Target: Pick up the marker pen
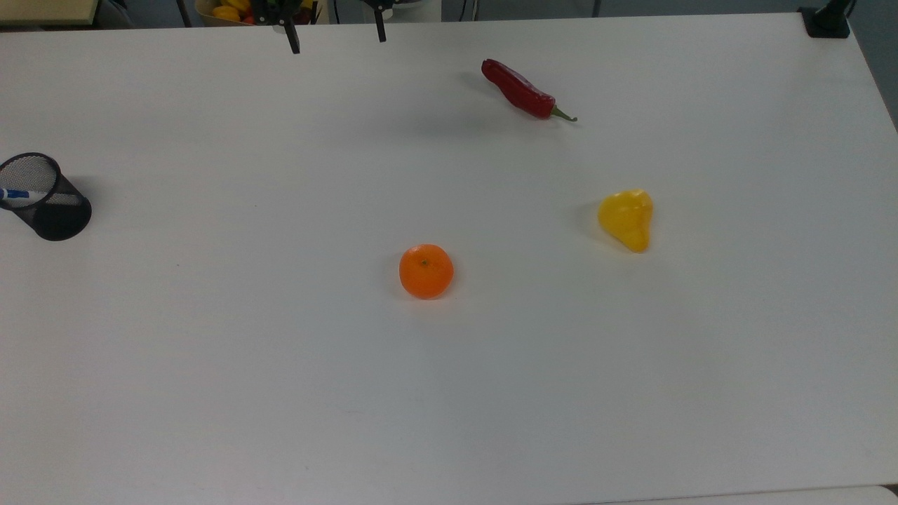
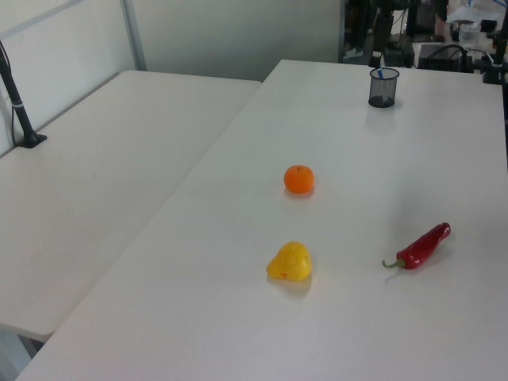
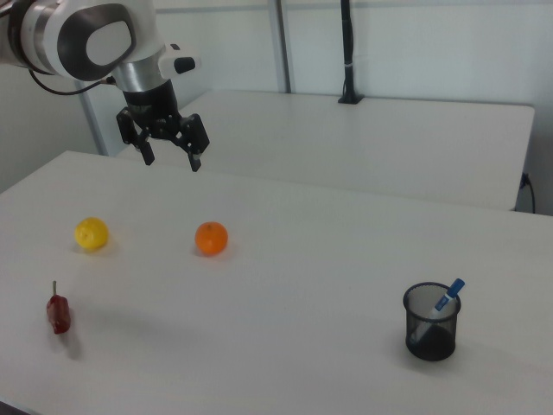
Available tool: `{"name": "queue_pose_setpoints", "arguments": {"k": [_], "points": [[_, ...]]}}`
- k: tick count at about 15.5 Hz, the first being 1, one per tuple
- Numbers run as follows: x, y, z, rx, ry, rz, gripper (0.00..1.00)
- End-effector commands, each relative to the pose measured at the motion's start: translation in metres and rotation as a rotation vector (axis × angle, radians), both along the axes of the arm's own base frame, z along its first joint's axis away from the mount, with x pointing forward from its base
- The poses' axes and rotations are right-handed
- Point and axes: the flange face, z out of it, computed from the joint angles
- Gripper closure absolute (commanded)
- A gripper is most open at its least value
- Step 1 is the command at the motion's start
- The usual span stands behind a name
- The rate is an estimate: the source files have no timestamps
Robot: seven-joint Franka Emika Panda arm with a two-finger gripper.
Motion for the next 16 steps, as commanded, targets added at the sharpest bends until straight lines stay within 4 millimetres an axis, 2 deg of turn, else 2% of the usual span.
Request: {"name": "queue_pose_setpoints", "arguments": {"k": [1, 10, 15, 16], "points": [[-0.005, -0.004, 0.003, -0.010, 0.015, 0.008, 0.00], [-0.014, -0.006, 0.004, -0.011, 0.076, 0.010, 0.00], [-0.014, -0.016, 0.006, -0.033, 0.071, 0.000, 0.00], [-0.016, -0.024, 0.008, -0.063, 0.069, 0.005, 0.00]]}}
